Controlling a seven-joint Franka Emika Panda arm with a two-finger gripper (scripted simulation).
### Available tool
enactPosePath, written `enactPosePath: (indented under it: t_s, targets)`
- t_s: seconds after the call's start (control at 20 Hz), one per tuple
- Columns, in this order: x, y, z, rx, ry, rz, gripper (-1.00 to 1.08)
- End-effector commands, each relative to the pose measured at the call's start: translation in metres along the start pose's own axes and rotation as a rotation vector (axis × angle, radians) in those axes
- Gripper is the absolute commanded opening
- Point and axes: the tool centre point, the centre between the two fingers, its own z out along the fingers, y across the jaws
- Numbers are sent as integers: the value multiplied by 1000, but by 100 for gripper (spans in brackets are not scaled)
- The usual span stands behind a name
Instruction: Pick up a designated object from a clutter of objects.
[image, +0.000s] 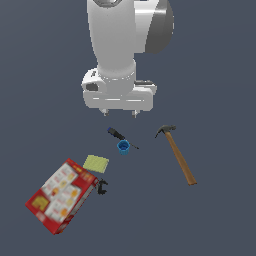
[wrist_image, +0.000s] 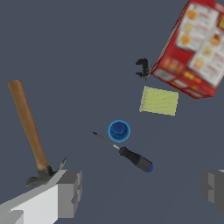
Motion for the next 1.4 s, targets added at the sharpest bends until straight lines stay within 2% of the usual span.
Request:
enactPosePath:
  t_s: [0.0, 0.5, 0.75, 1.35]
  targets:
    - [0, 0, 0, 0, 0, 0, 100]
    - [8, -15, -8, 4, 46, -23, 100]
    - [8, -14, -8, 3, 46, -25, 100]
    - [6, -3, 34, -30, 43, -164, 100]
